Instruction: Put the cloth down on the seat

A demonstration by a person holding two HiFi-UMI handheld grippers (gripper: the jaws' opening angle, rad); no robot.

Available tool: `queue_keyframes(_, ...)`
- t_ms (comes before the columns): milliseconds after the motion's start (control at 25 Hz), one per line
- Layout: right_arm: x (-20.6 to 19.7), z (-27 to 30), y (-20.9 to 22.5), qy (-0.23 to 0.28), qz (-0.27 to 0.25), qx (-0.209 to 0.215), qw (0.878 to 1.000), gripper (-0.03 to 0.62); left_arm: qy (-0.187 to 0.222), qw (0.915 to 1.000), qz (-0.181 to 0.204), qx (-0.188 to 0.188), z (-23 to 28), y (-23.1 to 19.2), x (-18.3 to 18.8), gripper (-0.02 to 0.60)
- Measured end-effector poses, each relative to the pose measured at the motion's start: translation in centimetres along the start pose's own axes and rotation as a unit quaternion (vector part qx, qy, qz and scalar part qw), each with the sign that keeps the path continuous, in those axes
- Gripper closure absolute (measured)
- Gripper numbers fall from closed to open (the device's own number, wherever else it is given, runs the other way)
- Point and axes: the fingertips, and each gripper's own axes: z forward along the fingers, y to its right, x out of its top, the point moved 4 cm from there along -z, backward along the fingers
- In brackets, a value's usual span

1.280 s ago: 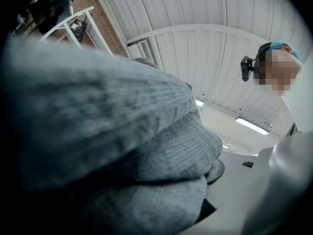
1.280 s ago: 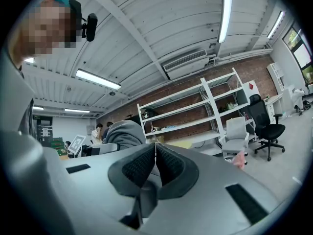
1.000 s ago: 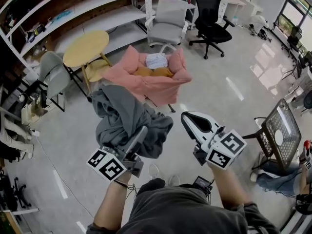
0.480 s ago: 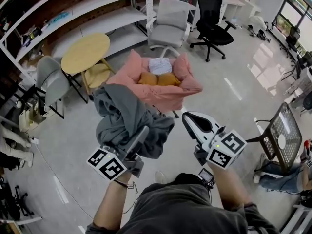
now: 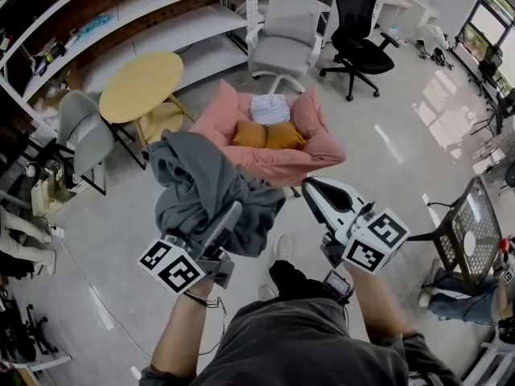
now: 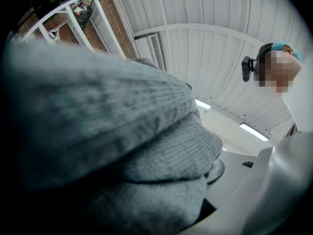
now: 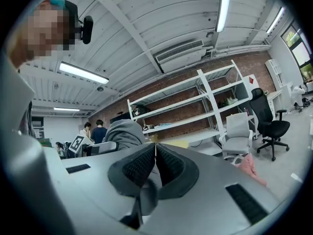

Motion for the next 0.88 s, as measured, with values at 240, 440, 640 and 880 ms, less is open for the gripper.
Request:
queue_keyframes(240, 1.1, 4.4, 5.5, 0.0, 0.006, 0.011, 1.0, 0.577, -0.004, 0.9999, -0.001, 0.012, 5.2, -3.7, 1.9, 0.272)
queue_keyframes(440, 2.2, 8.0, 11.8, -0.004, 0.017, 0.022, 1.0, 0.577, -0.003, 0.9998, 0.001, 0.021, 11.5, -6.6, 3.6, 0.272)
queue_keyframes(640, 2.9, 12.0, 17.8, -0.016, 0.023, 0.034, 0.999, 0.577, -0.002, 0.9993, -0.004, 0.037, 17.6, -10.4, 5.0, 0.272)
queue_keyframes(880, 3.4, 15.2, 24.1, -0.022, 0.036, 0.035, 0.998, 0.577, -0.007, 0.9985, -0.021, 0.051, 23.8, -14.4, 5.2, 0.272)
